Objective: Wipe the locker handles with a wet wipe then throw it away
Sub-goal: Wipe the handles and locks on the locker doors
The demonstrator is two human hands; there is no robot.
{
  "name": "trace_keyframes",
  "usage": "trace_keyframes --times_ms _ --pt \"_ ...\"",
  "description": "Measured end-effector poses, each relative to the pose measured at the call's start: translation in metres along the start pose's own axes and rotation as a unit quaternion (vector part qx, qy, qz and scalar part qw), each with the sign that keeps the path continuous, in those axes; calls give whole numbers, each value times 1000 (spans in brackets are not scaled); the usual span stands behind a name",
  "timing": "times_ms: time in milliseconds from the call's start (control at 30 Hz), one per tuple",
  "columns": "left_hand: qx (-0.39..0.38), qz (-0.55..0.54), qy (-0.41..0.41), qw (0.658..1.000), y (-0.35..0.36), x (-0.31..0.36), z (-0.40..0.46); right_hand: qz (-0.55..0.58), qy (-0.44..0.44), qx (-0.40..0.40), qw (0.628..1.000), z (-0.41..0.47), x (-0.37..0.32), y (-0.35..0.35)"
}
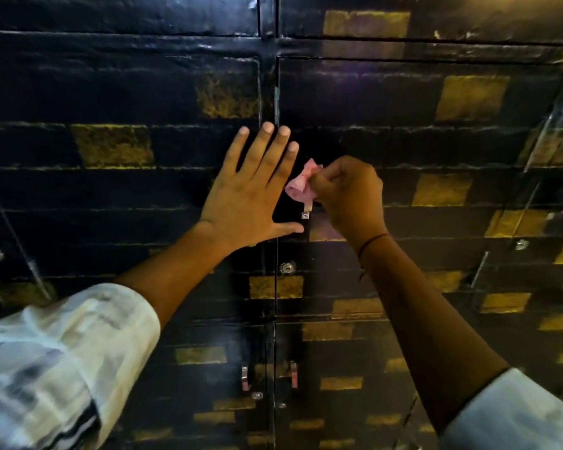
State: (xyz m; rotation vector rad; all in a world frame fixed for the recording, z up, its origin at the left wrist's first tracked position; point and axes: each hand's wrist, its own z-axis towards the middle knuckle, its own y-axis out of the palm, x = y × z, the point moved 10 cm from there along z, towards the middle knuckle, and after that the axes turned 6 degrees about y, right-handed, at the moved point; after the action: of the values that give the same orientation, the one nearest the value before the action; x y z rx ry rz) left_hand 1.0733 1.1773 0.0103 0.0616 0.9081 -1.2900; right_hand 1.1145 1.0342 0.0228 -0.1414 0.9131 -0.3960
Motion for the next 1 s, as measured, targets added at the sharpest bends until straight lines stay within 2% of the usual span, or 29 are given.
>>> trace_keyframes --times_ms 300,433,667,867,1000 --pt "9 2 27 1000 -2 -1 -1 168 54 -75 981 -14 19 14" --pt "0 7 55 998 0 -3 -4 106 0 -29 994 -14 12 11" --pt "-4 18 51 999 -1 -3 -5 79 -46 -81 993 -13 10 7" --pt "-5 23 51 998 0 -2 -4 97 -72 -70 990 -26 6 11" --pt "6 21 56 998 -2 -1 -4 65 -96 -112 987 -35 6 15"
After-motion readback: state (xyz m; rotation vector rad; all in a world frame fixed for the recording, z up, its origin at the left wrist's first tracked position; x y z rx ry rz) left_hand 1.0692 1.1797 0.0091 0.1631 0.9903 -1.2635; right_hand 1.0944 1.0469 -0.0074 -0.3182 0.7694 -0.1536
